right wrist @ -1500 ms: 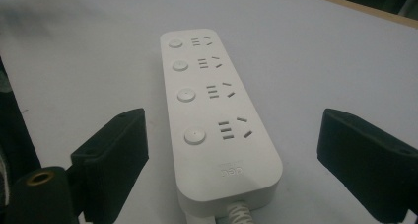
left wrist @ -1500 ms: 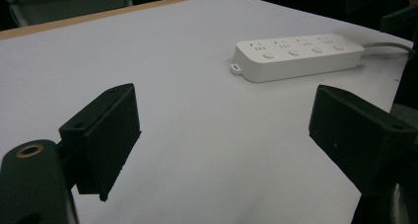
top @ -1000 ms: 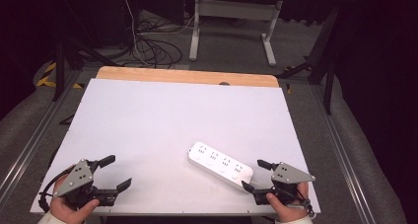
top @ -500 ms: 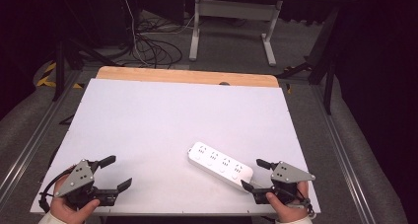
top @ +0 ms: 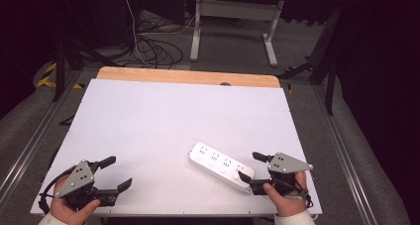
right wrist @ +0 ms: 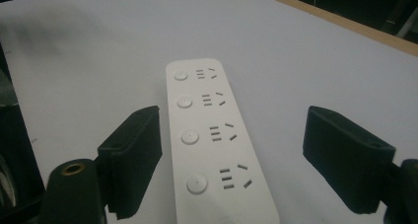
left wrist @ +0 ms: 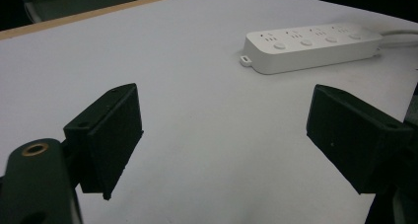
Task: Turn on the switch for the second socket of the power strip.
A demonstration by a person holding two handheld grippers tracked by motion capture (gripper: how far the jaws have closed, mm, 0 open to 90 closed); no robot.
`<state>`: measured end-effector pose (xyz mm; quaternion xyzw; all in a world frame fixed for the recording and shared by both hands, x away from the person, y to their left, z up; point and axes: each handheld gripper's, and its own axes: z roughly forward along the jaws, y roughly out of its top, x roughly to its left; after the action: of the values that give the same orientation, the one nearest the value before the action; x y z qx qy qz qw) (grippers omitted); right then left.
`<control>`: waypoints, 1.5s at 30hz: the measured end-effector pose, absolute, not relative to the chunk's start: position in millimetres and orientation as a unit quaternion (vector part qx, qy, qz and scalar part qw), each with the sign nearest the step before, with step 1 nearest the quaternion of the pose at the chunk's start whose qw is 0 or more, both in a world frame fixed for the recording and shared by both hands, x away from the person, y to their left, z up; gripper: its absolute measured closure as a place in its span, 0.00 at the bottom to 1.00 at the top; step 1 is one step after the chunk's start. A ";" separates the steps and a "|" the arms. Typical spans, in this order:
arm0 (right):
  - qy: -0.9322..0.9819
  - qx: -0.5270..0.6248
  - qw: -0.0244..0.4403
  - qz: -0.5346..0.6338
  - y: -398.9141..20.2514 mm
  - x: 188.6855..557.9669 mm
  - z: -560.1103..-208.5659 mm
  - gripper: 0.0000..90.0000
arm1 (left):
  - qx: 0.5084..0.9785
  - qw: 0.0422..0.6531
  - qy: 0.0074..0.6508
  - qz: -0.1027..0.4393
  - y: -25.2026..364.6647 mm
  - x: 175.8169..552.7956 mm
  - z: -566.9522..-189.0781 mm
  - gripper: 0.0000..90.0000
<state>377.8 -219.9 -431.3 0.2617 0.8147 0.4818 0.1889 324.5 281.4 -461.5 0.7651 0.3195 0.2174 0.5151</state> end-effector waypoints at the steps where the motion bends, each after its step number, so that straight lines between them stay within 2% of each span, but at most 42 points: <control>1: 0.815 0.260 0.190 0.481 -218.8 378.6 -430.4 0.26 | 0.765 0.515 0.319 0.217 281.4 324.5 -461.5 0.16; 30: 0.832 0.246 0.162 0.471 -183.2 411.9 -428.7 0.26 | 0.769 0.509 0.319 0.220 280.6 324.3 -461.1 0.17; 45: 0.832 0.290 0.118 0.458 -180.0 421.3 -439.5 0.20 | 0.770 0.505 0.323 0.219 281.3 324.4 -461.4 0.18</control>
<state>421.3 -180.0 -439.5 0.2898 0.8323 0.4577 0.1179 324.4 281.3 -461.4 0.7700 0.3225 0.2194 0.5050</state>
